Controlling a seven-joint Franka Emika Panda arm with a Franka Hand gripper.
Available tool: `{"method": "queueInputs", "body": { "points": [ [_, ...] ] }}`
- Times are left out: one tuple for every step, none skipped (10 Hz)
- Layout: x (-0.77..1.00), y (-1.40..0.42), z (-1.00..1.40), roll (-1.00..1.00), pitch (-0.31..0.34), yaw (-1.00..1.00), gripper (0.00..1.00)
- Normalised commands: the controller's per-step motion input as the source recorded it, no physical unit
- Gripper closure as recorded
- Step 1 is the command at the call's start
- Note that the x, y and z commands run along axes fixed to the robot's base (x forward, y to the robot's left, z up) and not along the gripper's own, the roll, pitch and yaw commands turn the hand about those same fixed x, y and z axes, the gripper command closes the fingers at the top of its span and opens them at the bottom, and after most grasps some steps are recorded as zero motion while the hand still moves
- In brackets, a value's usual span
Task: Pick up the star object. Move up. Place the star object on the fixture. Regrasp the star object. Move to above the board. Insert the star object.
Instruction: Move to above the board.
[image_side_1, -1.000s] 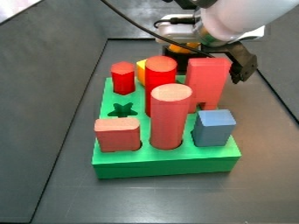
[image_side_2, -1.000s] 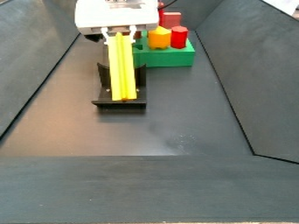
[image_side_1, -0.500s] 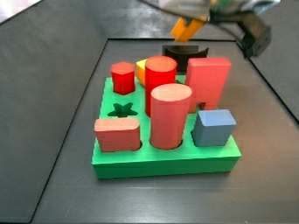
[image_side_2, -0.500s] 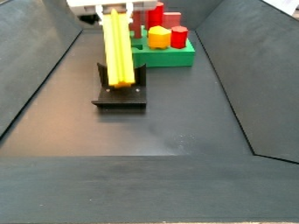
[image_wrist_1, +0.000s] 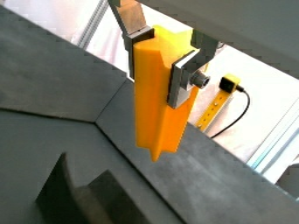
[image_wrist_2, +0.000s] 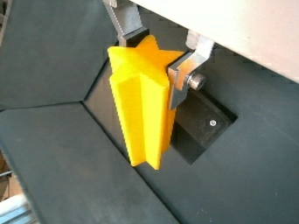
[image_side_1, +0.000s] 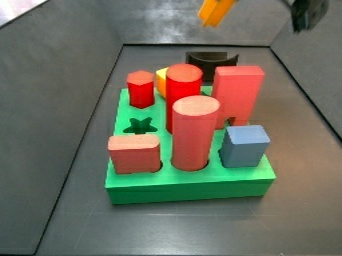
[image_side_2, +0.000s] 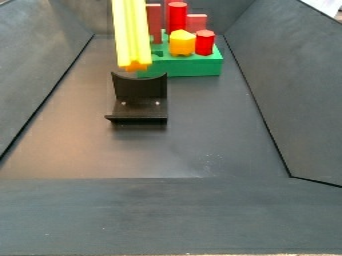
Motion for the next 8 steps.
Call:
{"method": "queueInputs", "body": {
  "points": [
    [0.00, 0.01, 1.00, -0.04, 0.045, 0.03, 1.00],
    [0.00, 0.00, 1.00, -0.04, 0.055, 0.03, 1.00],
    [0.00, 0.00, 1.00, -0.04, 0.063, 0.03, 1.00],
    [0.01, 0.00, 1.00, -0.04, 0.077, 0.03, 1.00],
    [0.01, -0.01, 1.00, -0.04, 0.092, 0.03, 1.00],
    [0.02, -0.02, 1.00, -0.04, 0.110, 0.04, 1.00],
    [0.03, -0.02, 0.90, -0.04, 0.116, 0.05, 1.00],
    [0.03, -0.02, 0.68, -0.04, 0.129, 0.06, 1.00]
  ]
}}
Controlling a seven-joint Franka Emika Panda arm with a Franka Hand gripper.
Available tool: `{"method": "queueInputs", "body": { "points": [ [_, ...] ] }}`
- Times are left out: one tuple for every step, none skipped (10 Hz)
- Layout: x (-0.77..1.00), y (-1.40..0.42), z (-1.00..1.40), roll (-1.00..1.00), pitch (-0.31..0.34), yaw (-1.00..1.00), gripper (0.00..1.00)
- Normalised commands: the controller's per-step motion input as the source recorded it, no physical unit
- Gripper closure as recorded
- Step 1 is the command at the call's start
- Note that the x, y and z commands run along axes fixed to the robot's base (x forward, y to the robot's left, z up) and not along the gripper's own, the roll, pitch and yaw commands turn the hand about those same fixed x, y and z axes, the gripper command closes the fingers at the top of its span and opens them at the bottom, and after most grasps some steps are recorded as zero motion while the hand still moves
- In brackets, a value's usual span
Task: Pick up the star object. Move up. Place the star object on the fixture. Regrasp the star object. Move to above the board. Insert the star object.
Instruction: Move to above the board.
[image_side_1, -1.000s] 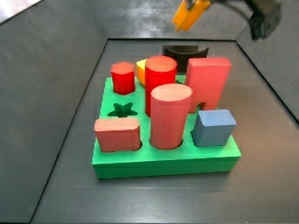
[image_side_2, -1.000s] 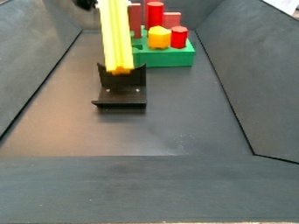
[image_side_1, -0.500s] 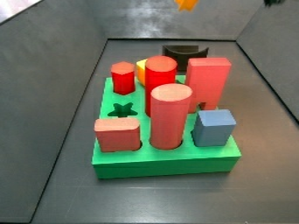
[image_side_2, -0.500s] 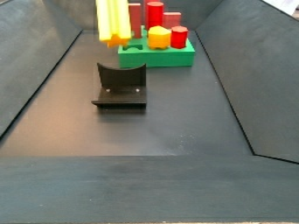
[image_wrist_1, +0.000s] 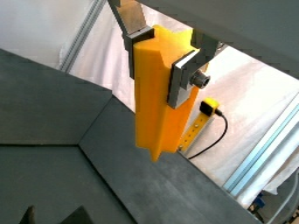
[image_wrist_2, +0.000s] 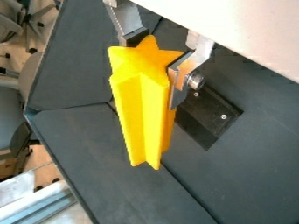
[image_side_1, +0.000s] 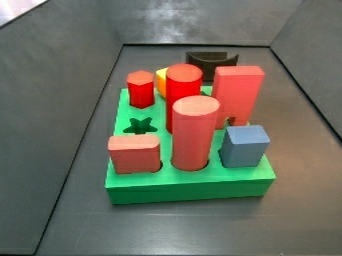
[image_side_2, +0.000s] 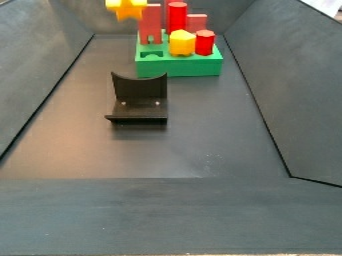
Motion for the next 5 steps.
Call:
{"method": "queueInputs", "body": {
  "points": [
    [0.02, -0.02, 0.51, -0.05, 0.132, 0.07, 1.00],
    [0.02, -0.02, 0.30, -0.05, 0.129, 0.09, 1.00],
    [-0.70, -1.00, 0.02, -1.00, -0.048, -0.10, 1.00],
    [-0.71, -1.00, 0.00, -1.00, -0.067, -0.10, 1.00],
    [-0.74, -1.00, 0.01, -1.00, -0.080, -0.10, 1.00]
  ]
}}
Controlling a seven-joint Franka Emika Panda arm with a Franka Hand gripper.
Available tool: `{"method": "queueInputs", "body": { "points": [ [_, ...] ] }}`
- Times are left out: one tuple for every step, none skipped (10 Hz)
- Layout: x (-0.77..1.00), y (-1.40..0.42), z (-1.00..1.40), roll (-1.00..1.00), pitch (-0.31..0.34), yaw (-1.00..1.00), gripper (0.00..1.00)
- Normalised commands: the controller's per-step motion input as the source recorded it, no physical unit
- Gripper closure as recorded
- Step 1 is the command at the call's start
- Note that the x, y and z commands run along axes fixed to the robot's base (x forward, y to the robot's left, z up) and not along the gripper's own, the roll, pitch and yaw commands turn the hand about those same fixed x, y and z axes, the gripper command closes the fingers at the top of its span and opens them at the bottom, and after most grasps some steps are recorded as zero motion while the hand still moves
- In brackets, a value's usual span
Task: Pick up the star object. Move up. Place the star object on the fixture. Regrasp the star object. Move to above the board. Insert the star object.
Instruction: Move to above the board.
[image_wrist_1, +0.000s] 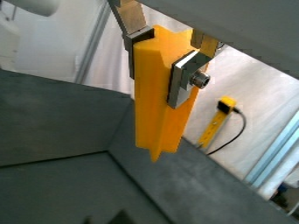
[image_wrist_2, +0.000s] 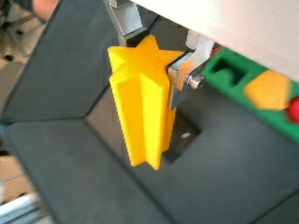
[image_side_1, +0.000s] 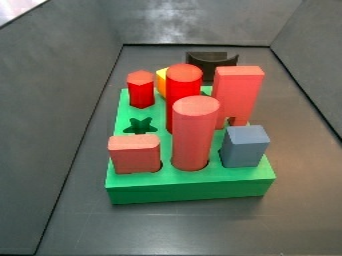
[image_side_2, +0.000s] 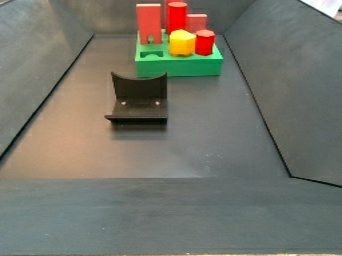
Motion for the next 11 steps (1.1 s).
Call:
{"method": "queueInputs", "body": {
  "points": [
    [-0.79, -1.00, -0.02, -1.00, -0.094, -0.10, 1.00],
    [-0.79, -1.00, -0.01, -1.00, -0.094, -0.11, 1.00],
    [-0.82, -1.00, -0.01, -1.00, -0.096, -0.11, 1.00],
    [-0.77, -0.90, -0.01, -1.00, -0.090, -0.12, 1.00],
    [-0.55, -0.59, 0.01, -1.00, -0.092, -0.12, 1.00],
    [-0.40, -0.40, 0.00, -1.00, -0.093, -0.12, 1.00],
    [-0.20, -0.16, -0.01, -1.00, -0.077, -0.12, 1.00],
    [-0.13, -0.10, 0.00, -1.00, -0.068, -0.12, 1.00],
    [-0.08, -0.02, -0.01, -0.69, -0.049, -0.07, 1.00],
    [-0.06, -0.01, 0.00, -0.47, -0.039, -0.04, 1.00],
    [-0.04, -0.01, 0.00, -0.27, -0.028, -0.02, 1.00]
  ]
}}
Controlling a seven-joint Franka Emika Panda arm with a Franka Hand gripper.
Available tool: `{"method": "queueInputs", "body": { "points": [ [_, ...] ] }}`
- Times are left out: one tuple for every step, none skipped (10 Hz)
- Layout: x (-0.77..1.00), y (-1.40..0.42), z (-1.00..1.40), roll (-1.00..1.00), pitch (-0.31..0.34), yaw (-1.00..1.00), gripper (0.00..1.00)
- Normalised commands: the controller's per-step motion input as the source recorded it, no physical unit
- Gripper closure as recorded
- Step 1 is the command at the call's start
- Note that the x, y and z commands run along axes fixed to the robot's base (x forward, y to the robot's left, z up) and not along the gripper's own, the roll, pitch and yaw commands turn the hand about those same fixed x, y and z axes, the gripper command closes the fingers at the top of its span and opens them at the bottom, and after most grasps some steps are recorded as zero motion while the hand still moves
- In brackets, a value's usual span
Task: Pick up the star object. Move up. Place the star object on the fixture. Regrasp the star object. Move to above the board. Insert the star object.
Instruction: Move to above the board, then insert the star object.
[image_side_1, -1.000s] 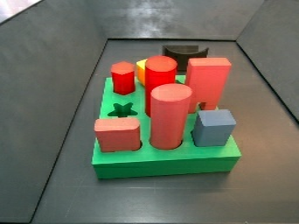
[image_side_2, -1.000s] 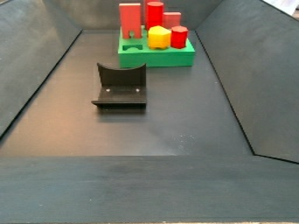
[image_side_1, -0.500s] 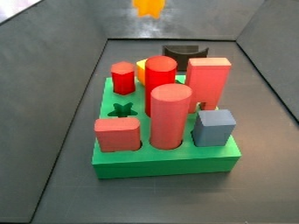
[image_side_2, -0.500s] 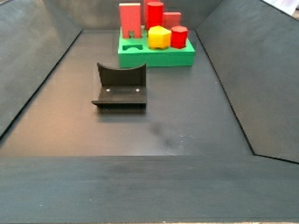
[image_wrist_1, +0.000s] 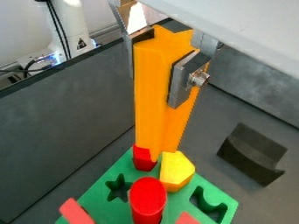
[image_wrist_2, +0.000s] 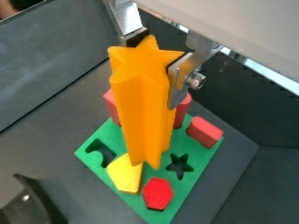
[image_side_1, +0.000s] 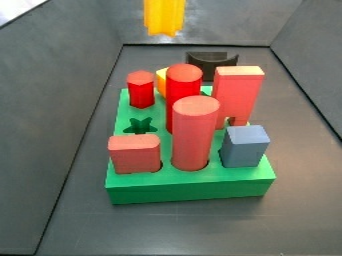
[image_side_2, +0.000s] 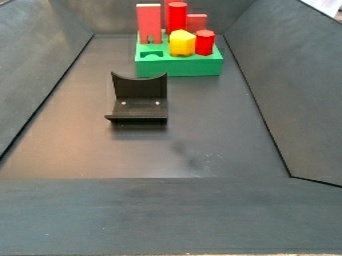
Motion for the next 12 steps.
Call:
{"method": "queueInputs", "body": {
  "points": [
    [-0.03, 0.00, 0.00, -0.21, -0.027, -0.02, 1.00],
    [-0.04, -0.02, 0.00, 0.00, 0.000, 0.00, 1.00],
    [-0.06, 0.00, 0.00, -0.05, 0.000, 0.00, 1.00],
    [-0.36, -0.11, -0.19, -0.12, -0.039, 0.07, 1.00],
    [-0.64, -0.31, -0.17, -0.03, -0.081, 0.12, 1.00],
    [-0.91, -0.42, -0.13, 0.00, -0.180, 0.11, 1.00],
    [-1.00, -0.39, -0.25, 0.00, -0.191, 0.00, 1.00],
    [-0.84, -0.39, -0.43, 0.00, -0.187, -0.05, 1.00],
    [-0.60, -0.38, -0.59, 0.00, -0.177, -0.06, 1.00],
    [-0.42, -0.31, -0.69, -0.04, -0.151, -0.07, 1.00],
    [-0.17, -0.21, -0.80, -0.08, -0.107, -0.03, 1.00],
    [0.00, -0.18, -0.86, -0.11, -0.079, -0.25, 1.00]
  ]
}}
